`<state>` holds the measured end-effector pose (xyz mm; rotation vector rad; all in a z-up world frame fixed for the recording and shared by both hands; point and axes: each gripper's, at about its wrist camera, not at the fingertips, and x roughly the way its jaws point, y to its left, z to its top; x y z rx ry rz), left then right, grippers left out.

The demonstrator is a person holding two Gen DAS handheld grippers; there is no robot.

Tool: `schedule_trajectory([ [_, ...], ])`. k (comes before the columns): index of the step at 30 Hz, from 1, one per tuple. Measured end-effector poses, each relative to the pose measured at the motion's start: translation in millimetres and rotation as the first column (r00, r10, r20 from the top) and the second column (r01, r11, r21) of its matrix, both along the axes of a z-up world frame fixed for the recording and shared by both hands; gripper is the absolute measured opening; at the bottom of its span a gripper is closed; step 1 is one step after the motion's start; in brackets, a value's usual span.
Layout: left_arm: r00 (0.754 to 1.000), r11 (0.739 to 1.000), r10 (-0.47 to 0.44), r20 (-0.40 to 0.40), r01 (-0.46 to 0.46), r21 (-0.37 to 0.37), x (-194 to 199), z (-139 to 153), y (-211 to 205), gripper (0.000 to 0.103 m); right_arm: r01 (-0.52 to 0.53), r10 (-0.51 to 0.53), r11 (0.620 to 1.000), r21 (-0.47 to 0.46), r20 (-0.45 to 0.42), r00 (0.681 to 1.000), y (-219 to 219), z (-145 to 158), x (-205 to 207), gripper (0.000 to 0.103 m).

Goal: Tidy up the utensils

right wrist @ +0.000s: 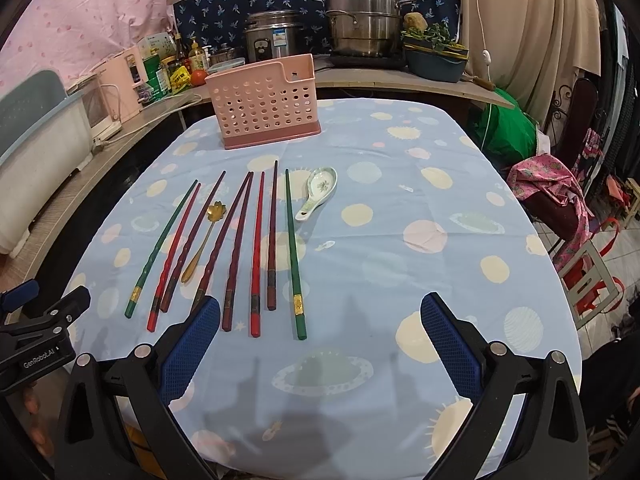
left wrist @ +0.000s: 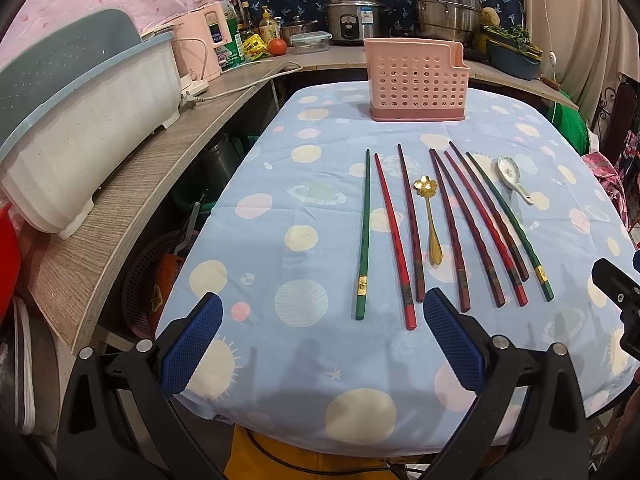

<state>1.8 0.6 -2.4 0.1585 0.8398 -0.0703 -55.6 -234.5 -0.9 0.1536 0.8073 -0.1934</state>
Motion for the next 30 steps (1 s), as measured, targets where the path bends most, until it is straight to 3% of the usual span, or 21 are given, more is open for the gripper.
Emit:
schedule_trajectory([
  [30,1.000,1.000,-0.004,-0.008,0.004,0.009,0.2,-4.8,-2.4,0.096,0.005,-0.005,1.000,0.008,-0.006,1.000,-1.4,-5.1,0.8,0.096],
])
